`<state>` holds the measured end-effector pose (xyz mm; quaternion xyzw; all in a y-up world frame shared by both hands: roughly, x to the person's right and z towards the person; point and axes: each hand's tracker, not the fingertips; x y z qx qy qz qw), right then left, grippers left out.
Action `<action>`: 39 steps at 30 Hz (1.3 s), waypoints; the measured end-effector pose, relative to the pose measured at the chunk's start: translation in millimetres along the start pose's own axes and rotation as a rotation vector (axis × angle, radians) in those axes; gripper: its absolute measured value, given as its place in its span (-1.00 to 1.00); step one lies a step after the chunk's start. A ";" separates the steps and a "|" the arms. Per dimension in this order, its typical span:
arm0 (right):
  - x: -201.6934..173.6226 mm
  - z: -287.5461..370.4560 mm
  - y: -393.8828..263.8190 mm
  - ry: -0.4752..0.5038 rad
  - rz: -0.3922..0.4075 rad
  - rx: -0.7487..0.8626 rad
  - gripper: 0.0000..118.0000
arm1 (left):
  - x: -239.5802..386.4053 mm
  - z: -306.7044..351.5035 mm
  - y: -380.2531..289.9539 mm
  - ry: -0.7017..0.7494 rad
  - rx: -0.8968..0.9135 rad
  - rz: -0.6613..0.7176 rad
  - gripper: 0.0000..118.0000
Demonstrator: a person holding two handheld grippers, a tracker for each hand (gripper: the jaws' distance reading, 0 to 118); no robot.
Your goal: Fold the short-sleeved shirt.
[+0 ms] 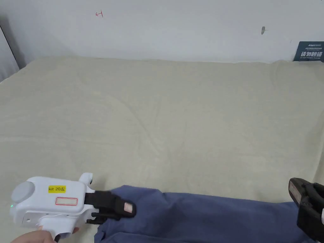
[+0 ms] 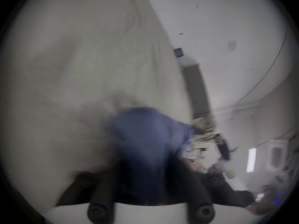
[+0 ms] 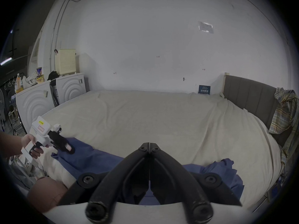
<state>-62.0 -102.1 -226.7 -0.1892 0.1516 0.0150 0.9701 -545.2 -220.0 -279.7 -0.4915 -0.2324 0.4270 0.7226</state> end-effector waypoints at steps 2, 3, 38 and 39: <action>0.5 0.4 -0.6 0.020 -0.027 -0.020 -1.00 | 2.4 0.2 -2.8 0.176 -0.014 -0.051 -0.90; 1.3 0.7 -0.6 0.026 -0.037 -0.021 -1.00 | -2.9 2.7 7.8 0.124 -0.034 -0.020 -0.91; 66.8 24.8 -13.4 0.029 -0.214 -0.041 -1.00 | 198.8 -117.0 -0.2 0.453 -0.177 -0.209 0.99; 67.4 23.7 -13.5 0.029 -0.215 -0.041 -1.00 | 198.5 -101.7 -1.6 0.432 -0.127 -0.197 1.00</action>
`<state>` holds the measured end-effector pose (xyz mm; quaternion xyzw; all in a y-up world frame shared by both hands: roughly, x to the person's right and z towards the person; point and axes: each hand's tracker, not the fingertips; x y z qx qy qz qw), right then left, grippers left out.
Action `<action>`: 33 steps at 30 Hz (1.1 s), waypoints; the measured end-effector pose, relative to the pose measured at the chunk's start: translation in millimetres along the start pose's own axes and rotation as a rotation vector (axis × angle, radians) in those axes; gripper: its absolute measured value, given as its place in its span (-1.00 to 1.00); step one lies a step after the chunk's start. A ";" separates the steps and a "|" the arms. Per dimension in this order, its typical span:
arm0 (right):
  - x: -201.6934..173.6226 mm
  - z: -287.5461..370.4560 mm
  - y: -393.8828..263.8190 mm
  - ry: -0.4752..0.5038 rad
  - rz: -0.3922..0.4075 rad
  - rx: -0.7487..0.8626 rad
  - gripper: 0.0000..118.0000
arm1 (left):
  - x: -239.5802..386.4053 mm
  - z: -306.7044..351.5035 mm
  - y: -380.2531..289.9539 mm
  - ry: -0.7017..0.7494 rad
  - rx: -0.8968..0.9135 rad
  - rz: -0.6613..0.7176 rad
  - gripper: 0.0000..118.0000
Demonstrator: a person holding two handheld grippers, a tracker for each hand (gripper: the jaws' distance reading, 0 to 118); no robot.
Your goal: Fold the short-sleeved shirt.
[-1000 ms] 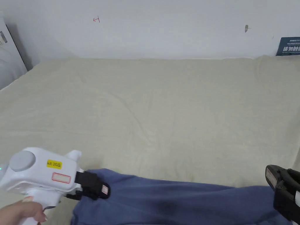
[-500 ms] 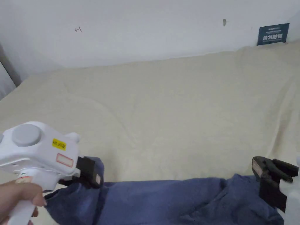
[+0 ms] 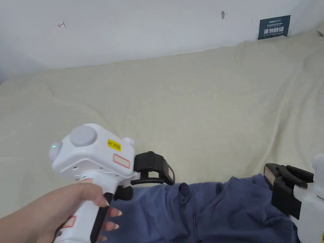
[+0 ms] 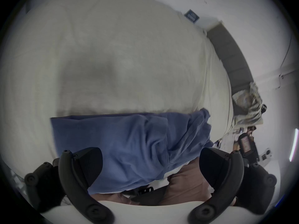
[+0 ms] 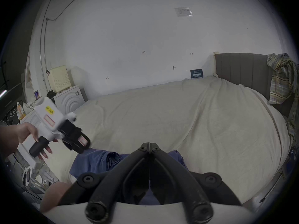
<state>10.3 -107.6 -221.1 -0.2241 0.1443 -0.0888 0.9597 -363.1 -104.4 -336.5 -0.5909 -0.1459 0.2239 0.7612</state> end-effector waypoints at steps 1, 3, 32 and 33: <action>-1.2 -1.4 0.1 -0.005 0.006 0.002 -1.00 | -7.0 12.4 -3.8 -0.033 0.069 0.003 0.99; -3.8 -3.3 -0.8 -0.005 0.022 0.010 -1.00 | -16.4 31.2 -15.0 -0.039 0.192 -0.064 0.77; -13.5 5.1 5.1 -0.021 0.051 0.000 -1.00 | 39.7 -93.2 -39.5 -0.416 -0.038 -0.139 -0.97; -13.9 5.5 5.8 -0.021 0.054 0.000 -1.00 | 38.9 -82.2 -40.2 -0.481 -0.016 -0.136 -0.97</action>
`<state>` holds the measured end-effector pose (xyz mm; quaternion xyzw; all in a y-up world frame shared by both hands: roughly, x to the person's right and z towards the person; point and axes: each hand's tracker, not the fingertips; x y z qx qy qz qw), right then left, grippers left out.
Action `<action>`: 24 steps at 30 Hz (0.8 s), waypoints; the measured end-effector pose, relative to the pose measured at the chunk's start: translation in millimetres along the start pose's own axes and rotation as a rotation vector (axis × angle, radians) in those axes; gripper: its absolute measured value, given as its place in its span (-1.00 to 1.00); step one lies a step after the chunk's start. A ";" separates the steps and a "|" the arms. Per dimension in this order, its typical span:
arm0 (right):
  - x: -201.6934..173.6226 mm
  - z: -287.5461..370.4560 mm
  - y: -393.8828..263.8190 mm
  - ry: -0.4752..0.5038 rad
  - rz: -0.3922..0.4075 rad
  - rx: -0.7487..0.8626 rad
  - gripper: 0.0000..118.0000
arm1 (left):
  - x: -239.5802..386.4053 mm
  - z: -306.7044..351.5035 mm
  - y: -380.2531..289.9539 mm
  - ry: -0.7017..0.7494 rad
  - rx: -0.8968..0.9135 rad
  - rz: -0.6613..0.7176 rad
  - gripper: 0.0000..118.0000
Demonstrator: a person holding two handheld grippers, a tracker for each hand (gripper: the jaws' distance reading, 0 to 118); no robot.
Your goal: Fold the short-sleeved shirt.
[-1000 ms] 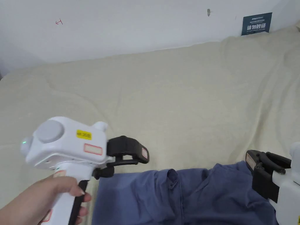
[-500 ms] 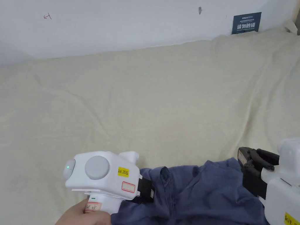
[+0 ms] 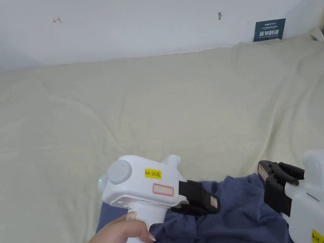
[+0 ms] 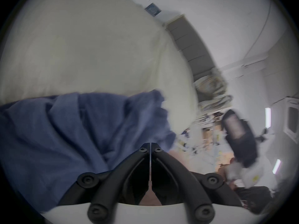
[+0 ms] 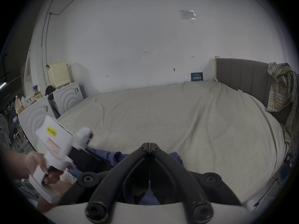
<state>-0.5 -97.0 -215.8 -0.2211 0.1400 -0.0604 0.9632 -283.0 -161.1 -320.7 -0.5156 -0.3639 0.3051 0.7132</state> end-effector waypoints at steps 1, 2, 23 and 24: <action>-0.1 0.6 1.5 0.002 0.004 0.002 -1.00 | 3.6 18.7 -1.8 -0.065 0.038 0.013 -0.97; 0.3 0.9 2.7 0.003 0.005 0.003 -1.00 | 5.8 32.8 -2.8 -0.099 0.073 0.013 -0.97; -0.2 3.5 34.3 -0.049 0.038 -0.011 -1.00 | -182.7 141.7 -45.2 -0.153 0.123 0.335 1.00; -0.2 2.7 34.5 -0.050 0.036 -0.014 -1.00 | -178.1 136.5 -38.2 -0.245 0.157 0.324 1.00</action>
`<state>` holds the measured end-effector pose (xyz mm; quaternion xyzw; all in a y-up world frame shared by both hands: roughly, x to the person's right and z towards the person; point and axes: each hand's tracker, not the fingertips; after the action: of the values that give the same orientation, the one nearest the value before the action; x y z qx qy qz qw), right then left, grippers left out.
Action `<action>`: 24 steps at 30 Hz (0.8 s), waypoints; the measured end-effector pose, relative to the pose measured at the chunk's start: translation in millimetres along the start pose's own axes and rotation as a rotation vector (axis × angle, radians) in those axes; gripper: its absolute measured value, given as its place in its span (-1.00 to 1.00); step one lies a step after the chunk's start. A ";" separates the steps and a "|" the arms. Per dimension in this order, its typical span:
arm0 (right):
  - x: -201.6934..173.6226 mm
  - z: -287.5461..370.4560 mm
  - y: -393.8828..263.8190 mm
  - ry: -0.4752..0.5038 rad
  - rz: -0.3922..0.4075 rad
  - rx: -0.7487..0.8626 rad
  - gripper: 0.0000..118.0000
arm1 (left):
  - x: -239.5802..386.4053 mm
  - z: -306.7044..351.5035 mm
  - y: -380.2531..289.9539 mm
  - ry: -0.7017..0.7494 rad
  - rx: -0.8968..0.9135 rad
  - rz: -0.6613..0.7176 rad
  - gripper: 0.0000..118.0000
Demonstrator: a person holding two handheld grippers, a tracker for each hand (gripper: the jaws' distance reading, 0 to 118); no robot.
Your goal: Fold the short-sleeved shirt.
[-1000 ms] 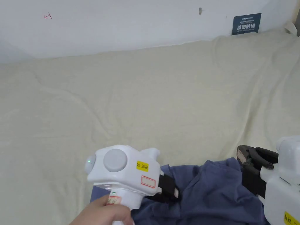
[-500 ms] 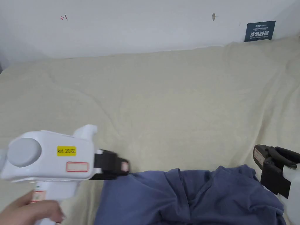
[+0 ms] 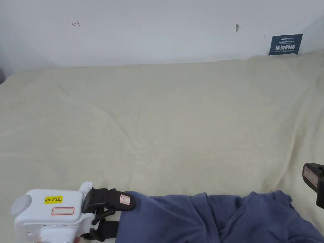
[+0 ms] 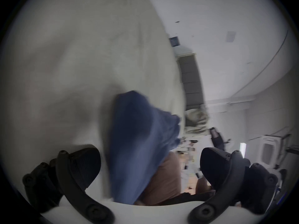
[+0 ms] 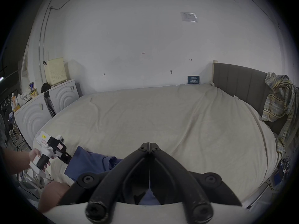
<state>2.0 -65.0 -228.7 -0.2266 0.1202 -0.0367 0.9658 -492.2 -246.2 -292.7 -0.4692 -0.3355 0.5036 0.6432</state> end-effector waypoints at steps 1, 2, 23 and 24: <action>-0.5 -1.2 -0.2 -0.002 0.000 -0.006 -1.00 | -3.8 -12.9 1.9 -0.031 -0.021 0.024 1.00; -1.5 -2.7 -0.7 -0.004 0.002 -0.013 -1.00 | -5.7 -27.5 2.8 -0.043 -0.040 0.044 1.00; -7.0 -15.7 -4.1 0.094 -0.032 -0.059 -1.00 | 123.3 74.5 0.9 0.937 0.168 -0.199 -0.86; -6.0 -16.8 -5.9 0.101 -0.032 -0.061 -1.00 | 132.1 79.8 0.7 1.037 0.179 -0.261 -0.86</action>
<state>-8.1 -76.7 -239.3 -0.2555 0.1661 -0.0597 0.9506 -529.3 -97.7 -272.0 -0.5539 0.0148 0.1487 0.8191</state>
